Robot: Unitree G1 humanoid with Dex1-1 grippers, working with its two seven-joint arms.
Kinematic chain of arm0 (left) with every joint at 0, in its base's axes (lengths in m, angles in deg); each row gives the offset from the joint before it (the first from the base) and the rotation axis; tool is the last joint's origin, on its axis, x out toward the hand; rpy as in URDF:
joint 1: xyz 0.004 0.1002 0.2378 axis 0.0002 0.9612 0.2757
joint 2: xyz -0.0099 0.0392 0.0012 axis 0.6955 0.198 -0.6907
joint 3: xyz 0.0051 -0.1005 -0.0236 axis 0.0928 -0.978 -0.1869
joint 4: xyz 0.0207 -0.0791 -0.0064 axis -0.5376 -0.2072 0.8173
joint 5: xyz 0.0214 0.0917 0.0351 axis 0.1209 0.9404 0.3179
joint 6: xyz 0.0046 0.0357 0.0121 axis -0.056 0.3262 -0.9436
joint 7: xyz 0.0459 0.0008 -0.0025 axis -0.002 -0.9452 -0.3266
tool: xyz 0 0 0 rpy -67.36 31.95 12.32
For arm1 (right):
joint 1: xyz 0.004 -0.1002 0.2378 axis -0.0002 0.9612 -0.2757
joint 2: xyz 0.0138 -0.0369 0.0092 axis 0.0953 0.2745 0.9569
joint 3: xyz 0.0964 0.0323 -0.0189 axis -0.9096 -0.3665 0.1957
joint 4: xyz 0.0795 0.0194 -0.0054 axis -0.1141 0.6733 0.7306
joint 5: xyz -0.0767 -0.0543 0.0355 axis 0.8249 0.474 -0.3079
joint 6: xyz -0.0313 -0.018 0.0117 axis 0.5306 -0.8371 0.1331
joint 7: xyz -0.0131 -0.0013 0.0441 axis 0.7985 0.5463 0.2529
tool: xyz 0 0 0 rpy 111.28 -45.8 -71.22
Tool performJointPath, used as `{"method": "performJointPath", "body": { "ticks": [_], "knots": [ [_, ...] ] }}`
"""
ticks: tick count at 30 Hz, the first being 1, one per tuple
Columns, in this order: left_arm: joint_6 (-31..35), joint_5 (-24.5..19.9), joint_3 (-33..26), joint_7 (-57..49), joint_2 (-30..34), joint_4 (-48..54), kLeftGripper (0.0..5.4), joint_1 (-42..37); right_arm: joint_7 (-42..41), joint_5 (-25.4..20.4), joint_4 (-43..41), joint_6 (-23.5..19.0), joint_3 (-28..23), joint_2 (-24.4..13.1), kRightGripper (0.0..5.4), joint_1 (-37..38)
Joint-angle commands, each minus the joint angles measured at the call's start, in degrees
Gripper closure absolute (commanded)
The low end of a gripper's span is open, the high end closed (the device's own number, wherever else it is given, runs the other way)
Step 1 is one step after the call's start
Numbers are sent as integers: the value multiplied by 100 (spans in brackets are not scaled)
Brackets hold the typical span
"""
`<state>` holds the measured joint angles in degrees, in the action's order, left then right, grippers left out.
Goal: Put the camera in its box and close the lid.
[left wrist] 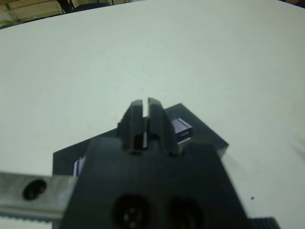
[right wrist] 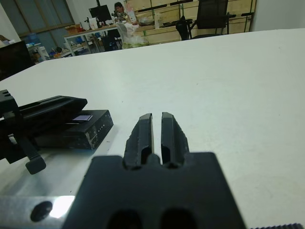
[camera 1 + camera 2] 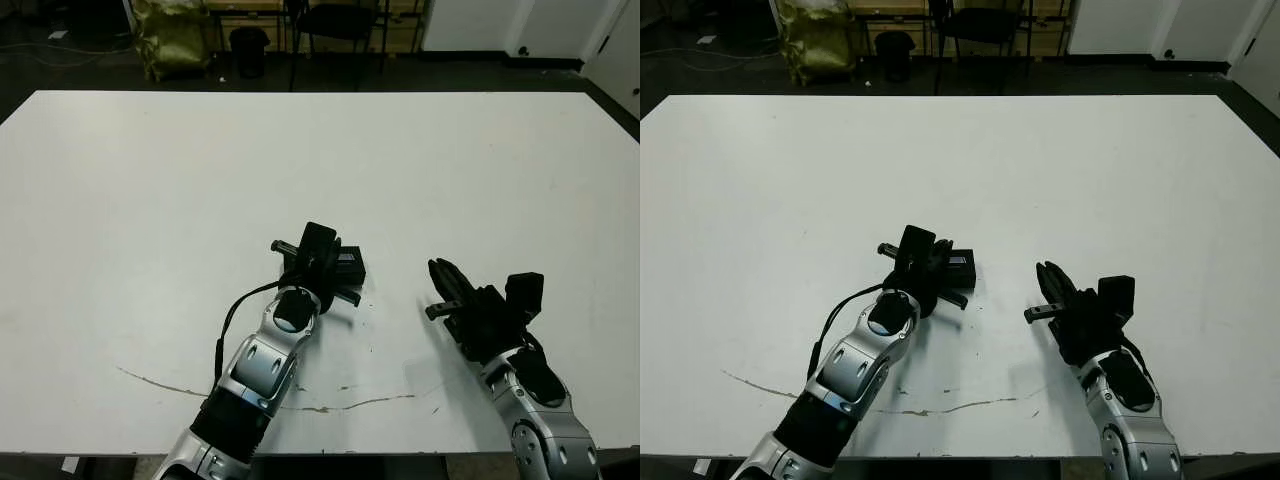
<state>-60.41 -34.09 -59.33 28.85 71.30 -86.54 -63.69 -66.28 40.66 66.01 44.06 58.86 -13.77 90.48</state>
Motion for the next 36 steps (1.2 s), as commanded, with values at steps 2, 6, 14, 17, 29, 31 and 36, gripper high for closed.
{"method": "performJointPath", "body": {
  "ticks": [2, 6, 14, 17, 29, 31, 36],
  "knots": [
    [688, -57, -255, -91, 8, -389, 538, 538, -66, -66, 126, 49, -31, 2, 540, 54],
    [722, -156, -217, 64, 148, -259, 538, 705, -36, -8, 107, 68, 5, 0, 540, 69],
    [1592, -220, -115, 295, 339, 1086, 538, 1067, -28, -69, 105, 16, -6, 26, 540, 88],
    [1855, -228, -133, 340, 370, 1429, 538, 1081, -24, -93, 117, -2, -14, 40, 540, 88],
    [1431, -424, -1055, 501, 719, 2182, 538, 881, -9, -164, 114, -16, -28, 58, 540, 90],
    [969, -448, -1233, 627, 908, 2396, 538, 943, -17, -201, 115, -15, -38, 72, 540, 90],
    [76, -588, -1843, 712, 1203, 2973, 538, 1070, 39, -85, 87, 15, -9, 22, 540, 73]
  ]
}}
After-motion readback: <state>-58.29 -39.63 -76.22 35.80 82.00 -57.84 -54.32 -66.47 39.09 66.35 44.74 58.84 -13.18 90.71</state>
